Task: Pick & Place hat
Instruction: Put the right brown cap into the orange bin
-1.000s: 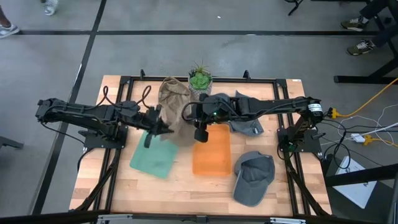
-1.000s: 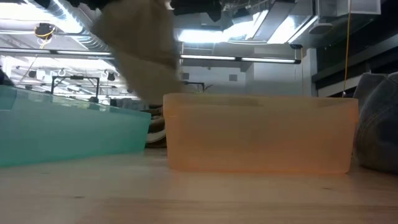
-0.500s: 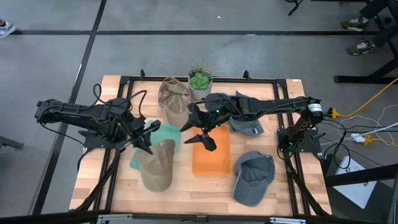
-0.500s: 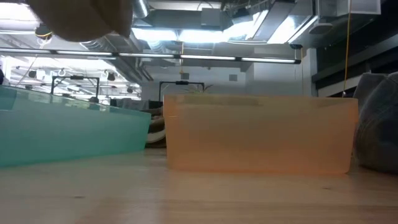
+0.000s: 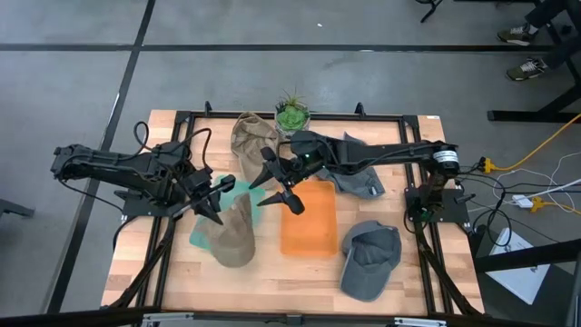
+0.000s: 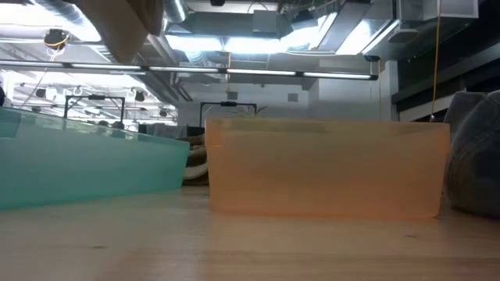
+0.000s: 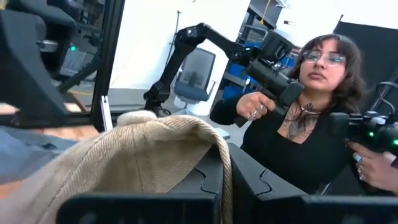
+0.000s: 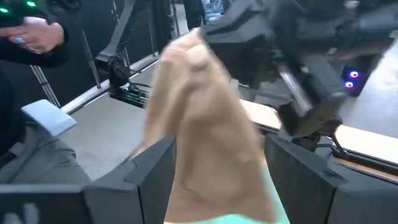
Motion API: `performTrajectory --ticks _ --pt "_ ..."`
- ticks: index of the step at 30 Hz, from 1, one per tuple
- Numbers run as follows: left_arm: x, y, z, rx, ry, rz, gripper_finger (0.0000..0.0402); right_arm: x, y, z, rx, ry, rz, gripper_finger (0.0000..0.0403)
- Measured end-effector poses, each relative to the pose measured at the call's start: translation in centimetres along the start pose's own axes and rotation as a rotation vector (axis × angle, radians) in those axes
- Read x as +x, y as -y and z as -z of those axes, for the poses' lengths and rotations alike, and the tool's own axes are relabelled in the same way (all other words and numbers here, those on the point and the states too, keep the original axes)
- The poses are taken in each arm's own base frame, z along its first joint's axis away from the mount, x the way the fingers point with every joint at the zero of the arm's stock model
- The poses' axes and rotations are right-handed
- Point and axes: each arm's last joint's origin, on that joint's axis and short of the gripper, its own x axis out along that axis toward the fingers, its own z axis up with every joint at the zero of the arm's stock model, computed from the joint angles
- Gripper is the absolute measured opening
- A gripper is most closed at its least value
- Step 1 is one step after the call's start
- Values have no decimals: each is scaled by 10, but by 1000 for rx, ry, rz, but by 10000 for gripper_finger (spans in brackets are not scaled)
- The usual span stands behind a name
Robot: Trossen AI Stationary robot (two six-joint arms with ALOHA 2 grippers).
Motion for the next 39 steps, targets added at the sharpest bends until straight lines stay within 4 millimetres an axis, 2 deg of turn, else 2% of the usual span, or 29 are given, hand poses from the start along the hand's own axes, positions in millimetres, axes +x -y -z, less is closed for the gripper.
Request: performTrajectory --ticks 8,13,17,23,27,31,39 --pt "3 -3 0 -19 12 -20 4 5 26 15 12 19 41 242" --pt "3 -4 -1 -16 21 -17 5 15 38 34 64 24 -63 242" --pt "3 -4 -1 -17 21 -18 3 18 45 38 44 55 -78 242" --pt "3 -4 -1 -17 29 -40 6 19 45 36 -35 108 -136 242" --pt "3 -5 -2 -10 37 -60 4 20 41 36 -19 112 -218 232" --pt "3 -6 -2 -10 52 -100 6 22 36 37 -1 102 -263 185" --pt "3 -6 -2 -36 51 -107 5 23 31 38 100 75 -357 26"
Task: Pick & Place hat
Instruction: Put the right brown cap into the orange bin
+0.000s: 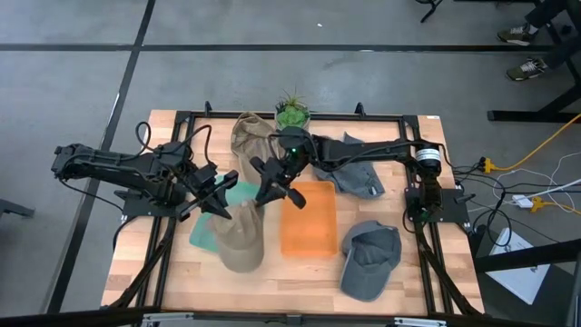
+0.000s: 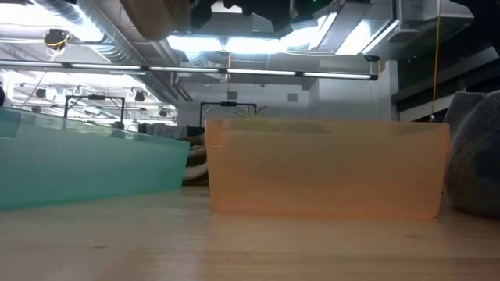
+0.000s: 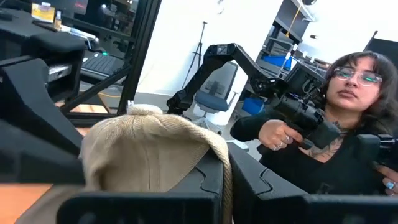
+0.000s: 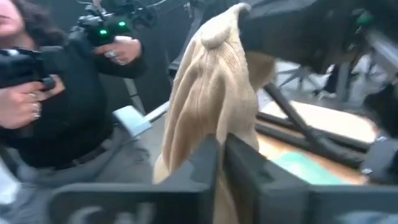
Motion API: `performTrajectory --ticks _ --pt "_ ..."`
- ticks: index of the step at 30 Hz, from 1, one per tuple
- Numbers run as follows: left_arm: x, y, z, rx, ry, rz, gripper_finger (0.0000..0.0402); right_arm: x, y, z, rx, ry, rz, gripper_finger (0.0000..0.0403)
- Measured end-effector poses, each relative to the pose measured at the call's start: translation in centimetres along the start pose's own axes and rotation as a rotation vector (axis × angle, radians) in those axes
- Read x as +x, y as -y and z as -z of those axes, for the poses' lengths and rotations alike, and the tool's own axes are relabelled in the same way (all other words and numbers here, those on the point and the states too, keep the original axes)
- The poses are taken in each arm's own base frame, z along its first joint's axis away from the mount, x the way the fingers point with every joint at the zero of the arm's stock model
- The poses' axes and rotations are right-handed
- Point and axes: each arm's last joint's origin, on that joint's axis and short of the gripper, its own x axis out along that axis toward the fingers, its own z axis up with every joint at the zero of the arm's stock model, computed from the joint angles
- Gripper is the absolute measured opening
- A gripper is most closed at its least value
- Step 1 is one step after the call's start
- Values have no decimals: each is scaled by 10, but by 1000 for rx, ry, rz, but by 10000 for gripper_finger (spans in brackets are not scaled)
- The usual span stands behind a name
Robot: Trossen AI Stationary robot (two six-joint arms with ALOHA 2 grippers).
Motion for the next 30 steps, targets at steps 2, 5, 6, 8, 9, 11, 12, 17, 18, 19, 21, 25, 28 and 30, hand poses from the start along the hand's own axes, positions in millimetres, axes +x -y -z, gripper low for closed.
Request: performTrajectory --ticks 2,5,6,8,9,11,12,17,18,19,21,25,28,30 --pt "0 0 1 -8 -7 -3 6 0 -1 0 27 -1 -48 9" --pt "0 -1 4 -31 -33 -14 4 0 -3 0 88 -3 -112 15" --pt "0 -2 5 -40 -41 -18 4 0 -4 0 107 -5 -130 15" --pt "0 -3 7 -56 -59 -27 4 0 -5 0 142 -9 -167 11" --pt "0 -3 8 -63 -67 -30 6 0 -6 0 157 -12 -189 7" --pt "-1 -3 9 -70 -76 -34 6 -1 -7 0 197 -19 -230 6" --pt "-1 -3 9 -72 -78 -35 6 -1 -7 0 220 -23 -245 7" --pt "-1 -3 9 -72 -78 -35 4 -1 -8 0 301 -37 -264 8" --pt "-1 -4 9 -72 -78 -36 6 -1 -8 0 310 -40 -269 6" --pt "-1 -4 9 -71 -76 -39 7 -1 -8 0 318 -43 -280 5" --pt "-2 -6 8 -71 -73 -49 10 -1 -10 -1 334 -48 -293 5" --pt "-5 -9 7 -69 -61 -75 12 -7 -18 -9 335 -57 -286 5" --pt "-7 -12 5 -48 -54 -95 14 -13 -25 -13 319 -81 -239 3" --pt "-9 -13 5 -27 -52 -100 22 -19 -32 -14 324 -116 -205 3"
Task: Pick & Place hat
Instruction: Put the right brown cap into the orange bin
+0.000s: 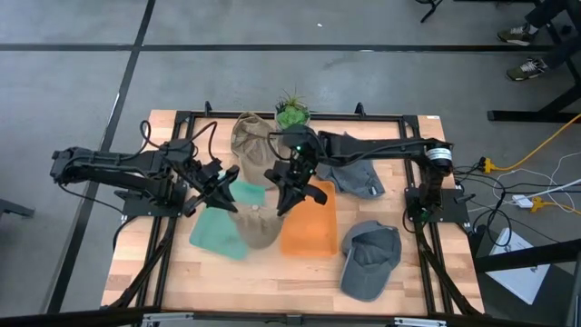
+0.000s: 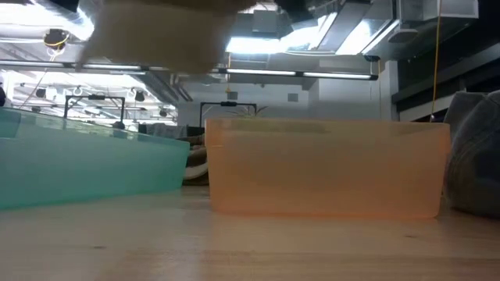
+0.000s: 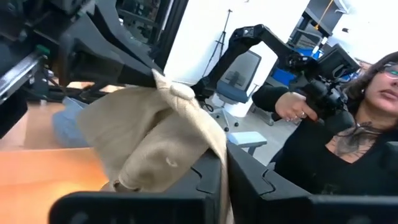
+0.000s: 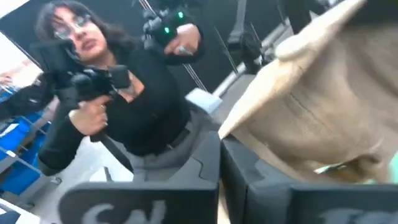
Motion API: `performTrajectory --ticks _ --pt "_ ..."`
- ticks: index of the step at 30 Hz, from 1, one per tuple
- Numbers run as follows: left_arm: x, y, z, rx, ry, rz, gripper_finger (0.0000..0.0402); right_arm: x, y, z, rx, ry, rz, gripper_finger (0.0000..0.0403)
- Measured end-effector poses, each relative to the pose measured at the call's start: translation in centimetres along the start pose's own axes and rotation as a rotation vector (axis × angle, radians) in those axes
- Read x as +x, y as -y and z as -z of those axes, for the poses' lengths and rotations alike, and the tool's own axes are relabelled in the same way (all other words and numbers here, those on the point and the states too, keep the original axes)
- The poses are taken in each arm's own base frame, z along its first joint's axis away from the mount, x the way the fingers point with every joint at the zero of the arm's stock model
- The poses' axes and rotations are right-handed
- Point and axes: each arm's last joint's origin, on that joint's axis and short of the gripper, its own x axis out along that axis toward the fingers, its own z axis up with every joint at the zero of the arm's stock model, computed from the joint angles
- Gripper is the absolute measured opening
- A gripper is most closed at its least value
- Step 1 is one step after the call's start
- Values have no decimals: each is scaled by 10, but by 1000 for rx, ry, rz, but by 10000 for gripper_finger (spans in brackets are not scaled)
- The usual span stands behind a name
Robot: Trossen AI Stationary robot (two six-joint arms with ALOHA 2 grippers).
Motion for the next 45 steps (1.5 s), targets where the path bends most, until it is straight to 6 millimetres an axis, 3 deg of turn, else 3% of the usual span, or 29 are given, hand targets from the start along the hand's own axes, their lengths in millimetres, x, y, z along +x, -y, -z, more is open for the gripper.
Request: performTrajectory --ticks 7,17,23,28,45 --pt "-2 -4 -3 35 32 -65 95 -9 -20 1 -35 -62 134 2" --pt "-3 -6 -4 81 57 -133 203 -21 -42 -1 10 -100 158 2" --pt "-3 -7 -4 84 59 -140 211 -41 -68 4 60 -181 234 2" --pt "-3 -7 -4 108 57 -141 211 -50 -78 10 36 -266 320 2" --pt "-3 -7 -3 100 50 -144 212 -39 -50 29 -81 -403 320 2"
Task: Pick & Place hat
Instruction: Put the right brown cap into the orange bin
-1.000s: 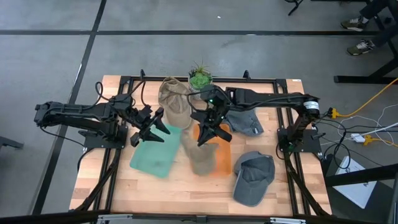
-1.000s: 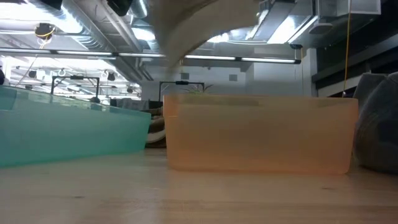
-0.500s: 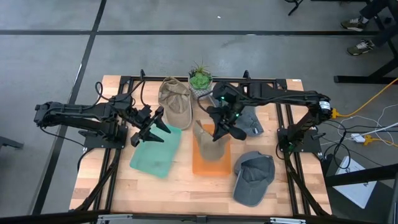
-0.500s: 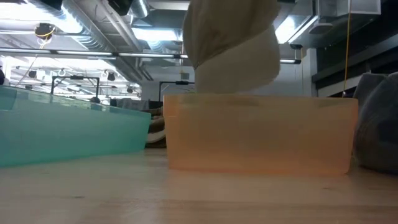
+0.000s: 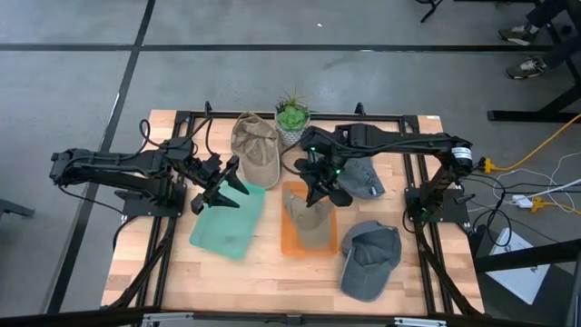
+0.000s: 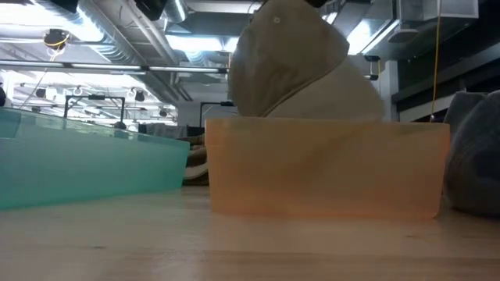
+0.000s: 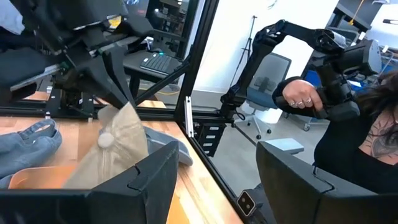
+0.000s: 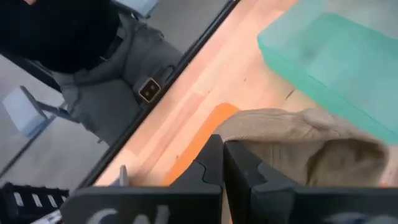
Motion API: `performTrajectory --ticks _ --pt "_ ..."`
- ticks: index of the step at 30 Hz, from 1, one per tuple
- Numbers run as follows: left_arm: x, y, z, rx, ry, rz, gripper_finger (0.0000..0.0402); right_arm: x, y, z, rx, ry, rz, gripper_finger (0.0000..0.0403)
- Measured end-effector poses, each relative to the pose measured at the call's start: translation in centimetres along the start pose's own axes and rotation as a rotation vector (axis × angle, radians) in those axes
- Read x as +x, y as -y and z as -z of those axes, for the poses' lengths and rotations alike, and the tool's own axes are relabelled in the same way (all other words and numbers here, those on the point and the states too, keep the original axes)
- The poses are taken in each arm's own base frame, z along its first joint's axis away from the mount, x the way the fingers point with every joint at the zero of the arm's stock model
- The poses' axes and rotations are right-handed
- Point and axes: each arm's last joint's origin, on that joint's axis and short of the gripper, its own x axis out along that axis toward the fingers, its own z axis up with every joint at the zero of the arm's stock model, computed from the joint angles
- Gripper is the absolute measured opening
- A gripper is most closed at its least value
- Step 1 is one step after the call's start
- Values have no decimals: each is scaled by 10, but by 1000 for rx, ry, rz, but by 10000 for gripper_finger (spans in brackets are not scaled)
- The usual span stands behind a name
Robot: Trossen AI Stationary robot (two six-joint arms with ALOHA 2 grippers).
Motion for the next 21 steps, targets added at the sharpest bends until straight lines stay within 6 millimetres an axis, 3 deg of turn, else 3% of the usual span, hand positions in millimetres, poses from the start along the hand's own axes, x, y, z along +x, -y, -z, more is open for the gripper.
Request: performTrajectory --ticks 7,15,21 --pt "0 0 0 10 0 -5 212 7 -1 6 -60 -35 -28 2" --pt "0 0 0 71 -2 -5 212 31 10 35 -53 -70 -29 2" --pt "0 0 0 104 -1 -7 212 40 17 53 -41 -158 76 1"
